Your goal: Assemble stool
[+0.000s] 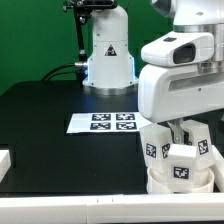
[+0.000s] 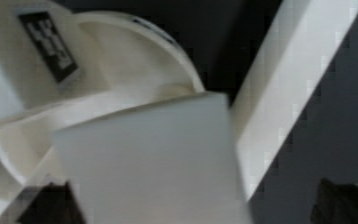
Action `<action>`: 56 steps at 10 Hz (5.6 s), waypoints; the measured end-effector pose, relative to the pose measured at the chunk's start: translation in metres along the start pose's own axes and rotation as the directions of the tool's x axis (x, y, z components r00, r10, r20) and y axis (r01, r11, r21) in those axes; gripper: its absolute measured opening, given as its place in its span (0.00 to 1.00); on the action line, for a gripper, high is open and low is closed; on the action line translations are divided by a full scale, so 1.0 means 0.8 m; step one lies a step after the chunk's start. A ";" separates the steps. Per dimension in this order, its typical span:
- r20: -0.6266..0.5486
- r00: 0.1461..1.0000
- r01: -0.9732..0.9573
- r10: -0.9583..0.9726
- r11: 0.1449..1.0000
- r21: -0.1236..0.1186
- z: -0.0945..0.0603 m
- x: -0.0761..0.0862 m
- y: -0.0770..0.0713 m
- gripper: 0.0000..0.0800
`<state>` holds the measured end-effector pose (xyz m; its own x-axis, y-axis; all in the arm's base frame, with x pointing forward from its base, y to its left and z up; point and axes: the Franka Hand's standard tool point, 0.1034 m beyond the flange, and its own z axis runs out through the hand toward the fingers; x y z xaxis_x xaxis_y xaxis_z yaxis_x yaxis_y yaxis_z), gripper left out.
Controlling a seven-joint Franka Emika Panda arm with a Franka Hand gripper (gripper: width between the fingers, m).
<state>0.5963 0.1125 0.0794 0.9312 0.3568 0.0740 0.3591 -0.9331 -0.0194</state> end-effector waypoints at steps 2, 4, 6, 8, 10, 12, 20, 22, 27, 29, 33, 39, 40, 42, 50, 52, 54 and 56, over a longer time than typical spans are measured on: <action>0.001 1.000 -0.030 0.030 1.000 0.000 0.000 0.000 0.000 0.48; 0.000 0.989 -0.149 0.149 0.989 0.002 0.000 0.000 0.000 0.42; 0.000 0.924 -0.382 0.382 0.924 0.004 0.001 0.002 0.001 0.42; -0.010 0.754 -0.657 0.657 0.754 0.015 0.002 0.009 -0.001 0.42; 0.010 0.386 -0.920 0.922 0.385 0.069 0.003 0.018 -0.005 0.42; 0.023 0.257 -0.964 0.966 0.255 0.079 0.003 0.019 -0.005 0.42; 0.075 -0.207 -0.971 0.975 -0.215 0.105 -0.001 0.027 -0.004 0.73; 0.037 0.137 -0.983 0.990 0.131 0.129 -0.013 0.027 0.012 0.80; -0.034 0.572 -0.810 0.820 0.570 0.134 -0.027 0.036 0.001 0.81; -0.077 0.823 -0.558 0.563 0.826 0.077 -0.028 0.037 -0.004 0.81; -0.025 0.988 -0.150 0.150 0.988 0.024 -0.019 0.042 0.001 0.81; 0.084 0.848 0.525 -0.524 0.851 0.004 -0.009 0.032 -0.014 0.81; 0.088 0.808 0.584 -0.583 0.812 0.014 -0.004 0.028 -0.004 0.81; 0.091 0.808 0.584 -0.583 0.812 0.016 0.002 0.026 -0.001 0.81; 0.050 0.995 -0.082 0.084 0.996 -0.040 0.001 0.026 0.021 0.42; 0.021 0.931 -0.363 0.364 0.931 -0.036 0.003 0.024 0.018 0.42; 0.018 0.898 -0.439 0.440 0.898 -0.038 0.004 0.024 0.018 0.42; -0.003 0.707 -0.707 0.707 0.707 -0.032 0.000 0.030 0.007 0.42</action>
Offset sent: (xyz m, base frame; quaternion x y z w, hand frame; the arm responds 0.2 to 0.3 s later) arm 0.0000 0.0000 0.0000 0.0000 0.0000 0.1296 0.9916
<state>0.6208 0.1160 0.0813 0.9121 -0.4079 0.0412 -0.4067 -0.9129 -0.0340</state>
